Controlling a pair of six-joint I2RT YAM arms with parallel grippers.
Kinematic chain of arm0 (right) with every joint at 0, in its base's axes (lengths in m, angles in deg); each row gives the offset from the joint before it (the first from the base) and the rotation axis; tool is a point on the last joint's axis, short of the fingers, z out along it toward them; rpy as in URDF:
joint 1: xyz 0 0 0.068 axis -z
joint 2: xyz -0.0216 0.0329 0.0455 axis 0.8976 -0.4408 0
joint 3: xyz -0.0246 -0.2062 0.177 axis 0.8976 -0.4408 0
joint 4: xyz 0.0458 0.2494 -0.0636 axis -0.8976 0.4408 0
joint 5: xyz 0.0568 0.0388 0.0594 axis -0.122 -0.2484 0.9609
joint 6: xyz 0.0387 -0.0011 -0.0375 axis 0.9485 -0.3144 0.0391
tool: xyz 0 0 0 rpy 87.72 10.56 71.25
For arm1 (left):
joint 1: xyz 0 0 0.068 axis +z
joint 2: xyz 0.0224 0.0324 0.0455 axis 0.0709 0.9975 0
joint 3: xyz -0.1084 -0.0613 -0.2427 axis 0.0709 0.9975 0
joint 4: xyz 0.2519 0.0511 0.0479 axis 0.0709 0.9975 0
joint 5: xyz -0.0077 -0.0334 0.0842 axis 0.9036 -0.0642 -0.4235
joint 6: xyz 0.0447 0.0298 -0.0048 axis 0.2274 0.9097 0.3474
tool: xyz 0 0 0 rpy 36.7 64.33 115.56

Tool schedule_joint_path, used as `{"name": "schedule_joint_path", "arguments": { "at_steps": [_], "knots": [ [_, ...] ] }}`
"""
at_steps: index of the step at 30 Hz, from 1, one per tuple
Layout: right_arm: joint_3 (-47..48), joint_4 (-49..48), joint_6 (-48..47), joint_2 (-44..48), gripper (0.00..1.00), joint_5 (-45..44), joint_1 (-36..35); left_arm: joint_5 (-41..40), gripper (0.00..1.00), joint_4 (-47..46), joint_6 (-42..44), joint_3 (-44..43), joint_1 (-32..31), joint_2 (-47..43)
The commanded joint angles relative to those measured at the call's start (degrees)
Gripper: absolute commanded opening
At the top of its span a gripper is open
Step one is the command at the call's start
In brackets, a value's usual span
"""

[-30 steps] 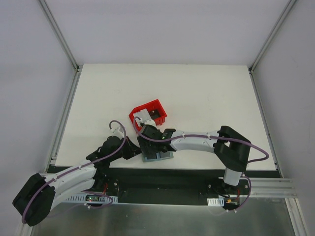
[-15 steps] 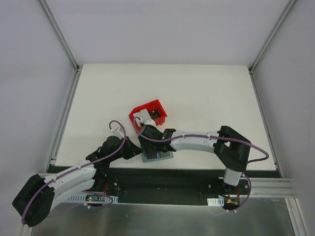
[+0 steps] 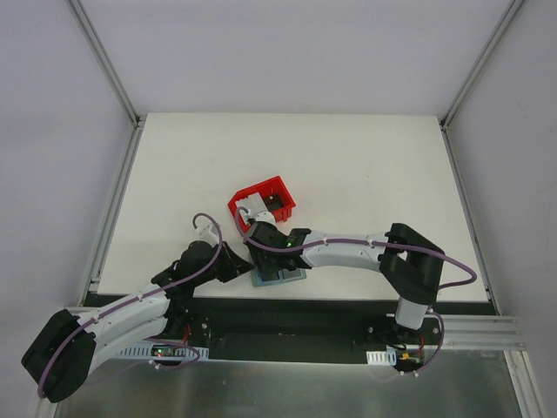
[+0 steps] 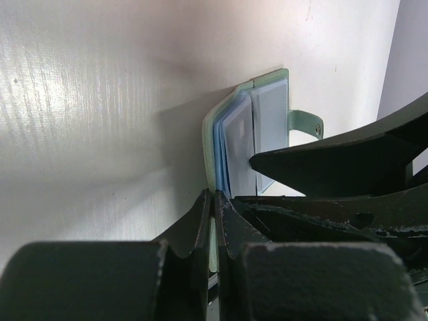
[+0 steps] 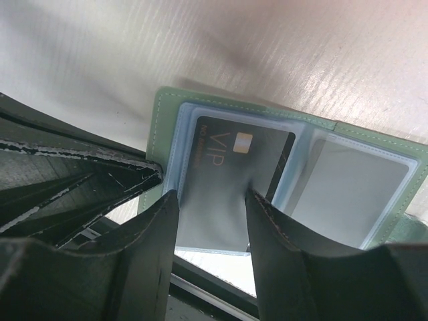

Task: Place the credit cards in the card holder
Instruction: Insert the credit card into the card holder.

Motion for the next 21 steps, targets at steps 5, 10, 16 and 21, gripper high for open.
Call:
{"name": "schedule_joint_path", "arguments": {
  "at_steps": [5, 10, 16, 21],
  "knots": [
    [-0.4, 2.4, -0.7, 4.3, 0.41, -3.9, -0.2, -0.4, 0.0, 0.1, 1.0, -0.5, 0.0, -0.2],
    [-0.7, 2.4, -0.6, 5.3, 0.41, -3.8, -0.2, -0.3, 0.0, 0.0, 1.1, -0.4, 0.0, 0.1],
    [-0.7, 2.8, -0.7, 5.4, 0.41, -4.4, -0.2, -0.3, 0.0, -0.1, 1.1, -0.5, 0.0, 0.8],
    [-1.2, 2.1, -1.8, 6.5, 0.44, -3.9, -0.4, -0.3, 0.0, -0.3, 1.2, -0.4, 0.0, 1.2]
  ]
}}
